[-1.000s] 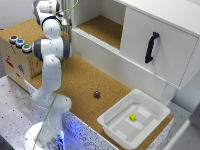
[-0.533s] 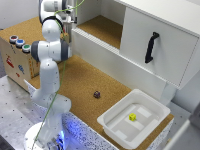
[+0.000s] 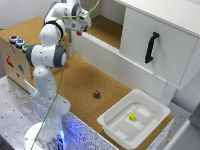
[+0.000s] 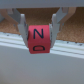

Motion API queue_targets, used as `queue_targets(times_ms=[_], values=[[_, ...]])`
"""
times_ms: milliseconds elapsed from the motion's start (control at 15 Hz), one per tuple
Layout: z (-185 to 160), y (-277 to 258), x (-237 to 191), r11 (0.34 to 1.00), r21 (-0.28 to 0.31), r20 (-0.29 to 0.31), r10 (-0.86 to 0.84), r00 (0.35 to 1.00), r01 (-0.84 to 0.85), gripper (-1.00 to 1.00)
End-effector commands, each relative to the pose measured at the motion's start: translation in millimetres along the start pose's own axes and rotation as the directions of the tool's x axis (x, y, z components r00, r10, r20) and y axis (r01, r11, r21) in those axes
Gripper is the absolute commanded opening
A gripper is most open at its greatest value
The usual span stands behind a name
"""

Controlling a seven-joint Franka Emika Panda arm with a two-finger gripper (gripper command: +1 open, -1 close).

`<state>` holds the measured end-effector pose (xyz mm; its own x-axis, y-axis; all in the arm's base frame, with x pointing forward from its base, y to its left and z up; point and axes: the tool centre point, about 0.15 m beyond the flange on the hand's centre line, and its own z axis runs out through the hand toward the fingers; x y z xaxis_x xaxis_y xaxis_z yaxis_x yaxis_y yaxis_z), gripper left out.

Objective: Put the pink object inside the left cabinet

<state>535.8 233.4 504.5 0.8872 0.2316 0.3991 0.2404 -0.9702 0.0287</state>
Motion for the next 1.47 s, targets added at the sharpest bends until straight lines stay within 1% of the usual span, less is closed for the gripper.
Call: queue_targets(times_ms=[0,133,200,333,467,600,667,867,933,1067,1133,1200,1333,1400], values=[[49,4,31,0.998,-0.014,-0.110,0.061,0.992,-0.063,-1.00],[53,4,51,0.998,-0.018,-0.123,0.060,0.991,-0.063,-1.00],[53,7,61,0.997,-0.007,-0.130,0.076,0.989,-0.077,-1.00],[48,14,79,0.996,-0.028,-0.152,0.082,0.985,-0.087,-1.00],[51,20,90,0.995,-0.044,-0.148,0.087,0.985,-0.095,-1.00],[57,29,99,0.992,-0.056,-0.132,0.104,0.986,-0.112,-1.00],[61,34,103,0.989,-0.076,-0.130,0.115,0.985,-0.126,-1.00],[72,52,110,0.978,-0.093,-0.120,0.176,0.977,-0.188,-1.00],[74,56,112,0.972,-0.113,-0.112,0.195,0.974,-0.208,-1.00],[72,56,120,0.971,-0.151,-0.122,0.169,0.978,-0.187,-1.00],[69,58,121,0.967,-0.156,-0.129,0.184,0.974,-0.203,-1.00],[65,56,120,0.962,-0.169,-0.141,0.192,0.971,-0.215,1.00],[57,51,114,0.953,-0.193,-0.176,0.200,0.964,-0.233,1.00],[55,48,109,0.950,-0.189,-0.185,0.213,0.959,-0.248,1.00]])
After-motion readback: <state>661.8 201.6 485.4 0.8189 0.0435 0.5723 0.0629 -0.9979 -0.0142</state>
